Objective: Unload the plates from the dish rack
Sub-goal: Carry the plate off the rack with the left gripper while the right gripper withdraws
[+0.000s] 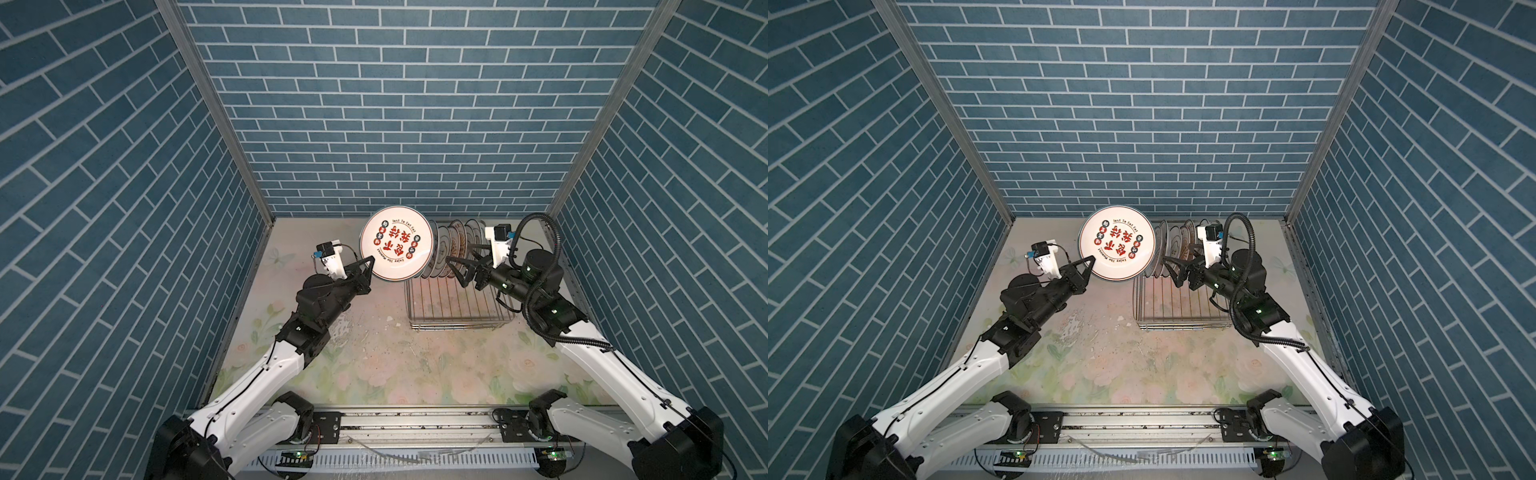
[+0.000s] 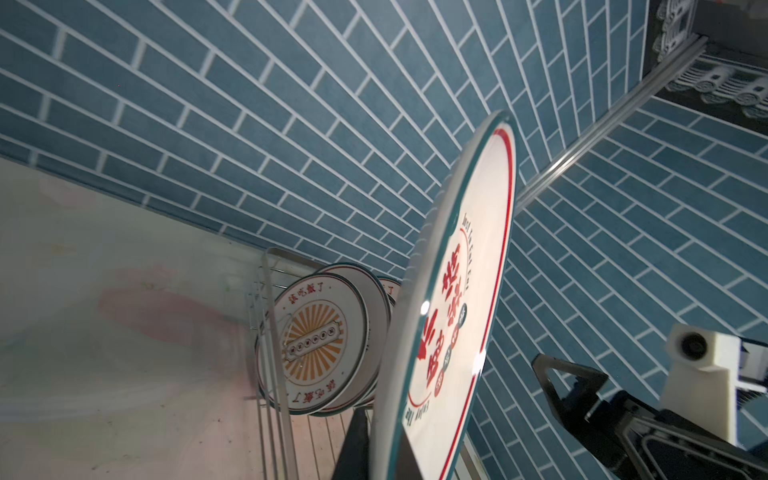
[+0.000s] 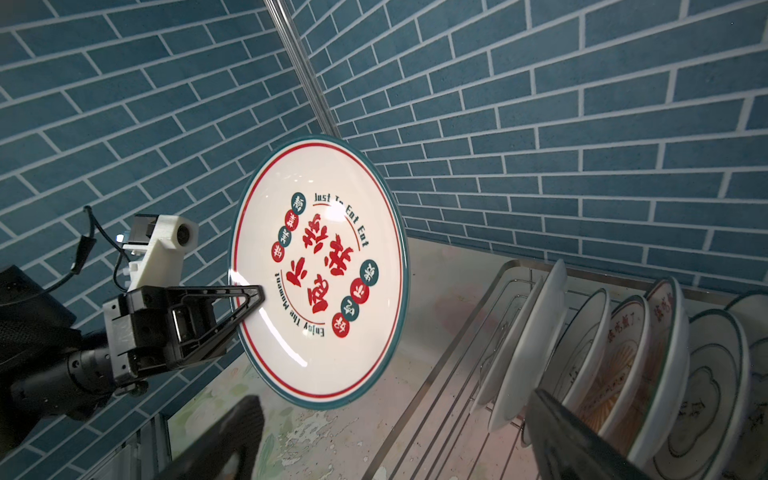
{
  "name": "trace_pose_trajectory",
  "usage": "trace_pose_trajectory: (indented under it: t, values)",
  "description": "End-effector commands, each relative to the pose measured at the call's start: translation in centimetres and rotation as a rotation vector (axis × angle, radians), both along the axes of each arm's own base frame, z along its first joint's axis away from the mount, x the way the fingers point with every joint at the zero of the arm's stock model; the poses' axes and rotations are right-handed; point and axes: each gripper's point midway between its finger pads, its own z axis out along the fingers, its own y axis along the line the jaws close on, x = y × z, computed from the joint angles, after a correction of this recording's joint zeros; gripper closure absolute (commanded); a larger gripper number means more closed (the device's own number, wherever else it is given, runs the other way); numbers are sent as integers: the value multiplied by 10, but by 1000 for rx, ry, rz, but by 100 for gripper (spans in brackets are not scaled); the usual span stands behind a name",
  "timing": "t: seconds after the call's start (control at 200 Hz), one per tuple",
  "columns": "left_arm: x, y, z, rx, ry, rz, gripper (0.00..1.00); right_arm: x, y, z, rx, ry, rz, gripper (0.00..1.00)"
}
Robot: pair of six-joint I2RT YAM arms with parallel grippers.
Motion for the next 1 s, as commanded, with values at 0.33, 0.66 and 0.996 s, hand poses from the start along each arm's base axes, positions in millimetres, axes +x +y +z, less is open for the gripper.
trace_pose_trajectory:
  t: [0.33,0.66,0.996]
  values:
    - [18,84,-19,-95,76,207,100,0,64,1,-184,-159,64,1]
    - [35,135,-55,-115,163,390,100,19,127,-30,-273,-99,95,2]
    - [52,172,-94,-144,255,514,100,46,192,-69,-294,17,146,1]
